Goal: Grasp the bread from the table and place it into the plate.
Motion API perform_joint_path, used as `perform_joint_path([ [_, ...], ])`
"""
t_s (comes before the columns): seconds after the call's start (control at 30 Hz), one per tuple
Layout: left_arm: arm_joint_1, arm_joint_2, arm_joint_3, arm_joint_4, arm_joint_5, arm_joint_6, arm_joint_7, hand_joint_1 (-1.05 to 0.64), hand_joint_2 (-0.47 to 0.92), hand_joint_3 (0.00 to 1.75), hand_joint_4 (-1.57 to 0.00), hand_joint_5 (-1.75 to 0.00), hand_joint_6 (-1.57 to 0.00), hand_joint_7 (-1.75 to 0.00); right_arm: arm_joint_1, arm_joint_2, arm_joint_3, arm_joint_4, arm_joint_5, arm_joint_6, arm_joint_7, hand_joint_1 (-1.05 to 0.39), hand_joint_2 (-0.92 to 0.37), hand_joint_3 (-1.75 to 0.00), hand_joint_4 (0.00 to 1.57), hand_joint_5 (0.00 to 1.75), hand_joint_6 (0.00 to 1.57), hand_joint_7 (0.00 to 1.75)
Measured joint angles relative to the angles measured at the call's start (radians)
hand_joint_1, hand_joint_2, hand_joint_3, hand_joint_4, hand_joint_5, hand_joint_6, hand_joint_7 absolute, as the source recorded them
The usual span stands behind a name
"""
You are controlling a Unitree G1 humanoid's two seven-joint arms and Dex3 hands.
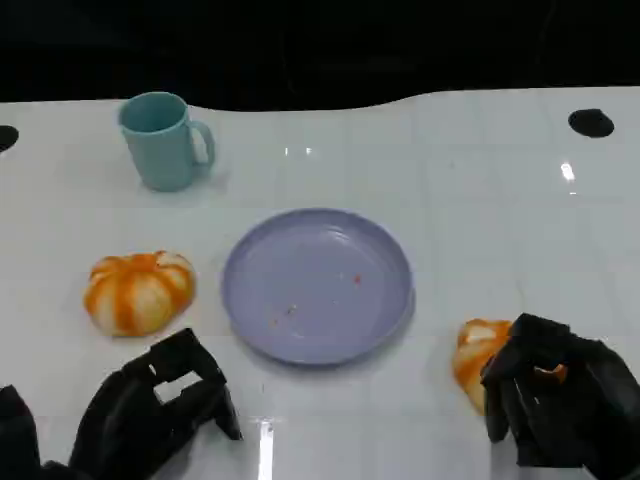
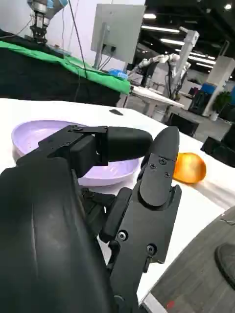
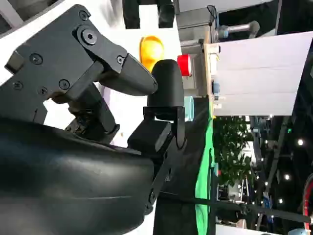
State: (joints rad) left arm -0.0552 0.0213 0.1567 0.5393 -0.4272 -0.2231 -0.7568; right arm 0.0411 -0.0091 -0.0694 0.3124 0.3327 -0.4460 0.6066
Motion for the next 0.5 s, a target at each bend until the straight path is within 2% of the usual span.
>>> perform_joint_path([
  [0.5, 0.0, 0.0, 0.0, 0.001, 0.0, 0.0, 0.0, -0.62, 0.92, 0.1, -0.69, -1.75, -0.65, -1.44, 0.0, 0.0, 0.002, -0.001, -0.003, 0.0, -0.013, -0.29, -0.47, -1.28, 1.0, 1.75, 0.98, 1.47],
])
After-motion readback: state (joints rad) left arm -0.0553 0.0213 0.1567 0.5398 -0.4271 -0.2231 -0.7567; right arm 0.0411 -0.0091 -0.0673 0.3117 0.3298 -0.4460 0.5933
